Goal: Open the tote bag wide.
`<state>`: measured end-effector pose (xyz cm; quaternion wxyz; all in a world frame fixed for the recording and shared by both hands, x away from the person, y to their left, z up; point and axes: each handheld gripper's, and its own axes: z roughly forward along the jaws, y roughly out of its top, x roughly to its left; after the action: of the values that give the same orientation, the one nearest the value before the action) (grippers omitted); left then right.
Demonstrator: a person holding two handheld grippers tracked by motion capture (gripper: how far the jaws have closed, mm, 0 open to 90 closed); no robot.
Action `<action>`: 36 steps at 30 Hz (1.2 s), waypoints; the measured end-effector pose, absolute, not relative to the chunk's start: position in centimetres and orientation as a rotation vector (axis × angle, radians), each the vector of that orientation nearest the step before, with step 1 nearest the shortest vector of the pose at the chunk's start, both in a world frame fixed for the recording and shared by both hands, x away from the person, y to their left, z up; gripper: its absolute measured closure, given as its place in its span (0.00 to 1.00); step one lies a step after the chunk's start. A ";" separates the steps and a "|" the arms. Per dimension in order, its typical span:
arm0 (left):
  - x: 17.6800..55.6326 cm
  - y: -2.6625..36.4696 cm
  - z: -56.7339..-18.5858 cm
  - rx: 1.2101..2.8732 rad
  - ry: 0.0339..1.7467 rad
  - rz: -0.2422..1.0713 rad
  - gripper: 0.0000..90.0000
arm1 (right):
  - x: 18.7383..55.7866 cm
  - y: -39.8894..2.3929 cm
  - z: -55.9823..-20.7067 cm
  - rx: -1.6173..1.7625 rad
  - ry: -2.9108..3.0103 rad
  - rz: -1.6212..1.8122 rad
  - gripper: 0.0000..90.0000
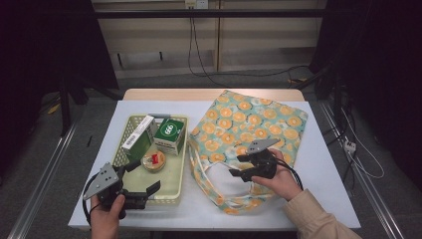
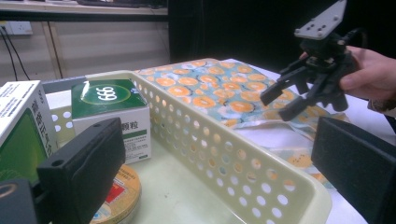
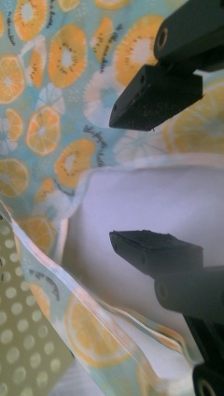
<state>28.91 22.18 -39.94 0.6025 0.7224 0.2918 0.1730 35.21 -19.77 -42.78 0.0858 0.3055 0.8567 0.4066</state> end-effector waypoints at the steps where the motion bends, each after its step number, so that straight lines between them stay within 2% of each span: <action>1: 28.9 22.1 -39.9 1.671 0.675 0.400 0.03 | 34.9 -19.9 -42.7 0.907 2.563 1.212 0.38; 16: 29.0 22.0 -40.1 1.683 0.667 0.392 0.03 | 33.3 -18.6 -42.6 0.894 2.593 1.300 0.15; 29: 29.1 22.0 -40.1 1.683 0.667 0.394 0.03 | 32.2 -17.5 -42.2 0.824 2.650 1.350 0.16; 36: 29.0 22.0 -40.0 1.682 0.667 0.395 0.03 | 31.7 -16.9 -43.0 0.762 2.718 1.332 0.26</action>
<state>29.01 21.96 -40.00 0.6009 0.7260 0.2878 0.1706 31.67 -16.88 -42.98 0.0100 0.2441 0.8707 0.4268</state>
